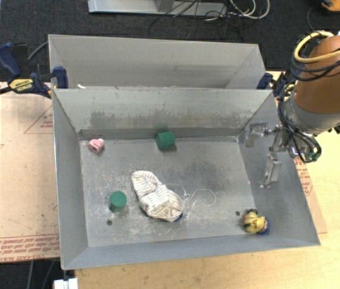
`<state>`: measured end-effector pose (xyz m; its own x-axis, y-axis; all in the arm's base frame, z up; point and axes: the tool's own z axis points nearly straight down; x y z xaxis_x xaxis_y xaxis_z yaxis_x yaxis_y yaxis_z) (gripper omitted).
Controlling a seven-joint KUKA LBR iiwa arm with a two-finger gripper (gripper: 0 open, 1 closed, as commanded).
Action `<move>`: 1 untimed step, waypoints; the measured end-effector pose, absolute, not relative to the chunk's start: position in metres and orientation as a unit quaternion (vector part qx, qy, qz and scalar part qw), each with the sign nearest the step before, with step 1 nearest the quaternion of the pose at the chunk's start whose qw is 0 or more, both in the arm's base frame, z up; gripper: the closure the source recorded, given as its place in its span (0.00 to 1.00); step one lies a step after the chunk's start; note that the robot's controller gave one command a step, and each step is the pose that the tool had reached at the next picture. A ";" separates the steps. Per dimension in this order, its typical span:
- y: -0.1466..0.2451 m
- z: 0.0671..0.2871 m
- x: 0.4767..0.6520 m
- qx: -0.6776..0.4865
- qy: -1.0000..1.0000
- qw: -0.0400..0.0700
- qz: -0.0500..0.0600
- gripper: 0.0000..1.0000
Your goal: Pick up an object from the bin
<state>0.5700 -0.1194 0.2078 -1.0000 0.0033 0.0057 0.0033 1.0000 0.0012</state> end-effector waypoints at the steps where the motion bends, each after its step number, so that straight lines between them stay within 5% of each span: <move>1: -0.119 0.213 0.572 0.000 -1.000 -0.001 0.000 0.00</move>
Offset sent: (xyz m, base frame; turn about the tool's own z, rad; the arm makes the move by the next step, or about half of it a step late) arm -0.0324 0.0864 -0.0965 0.1012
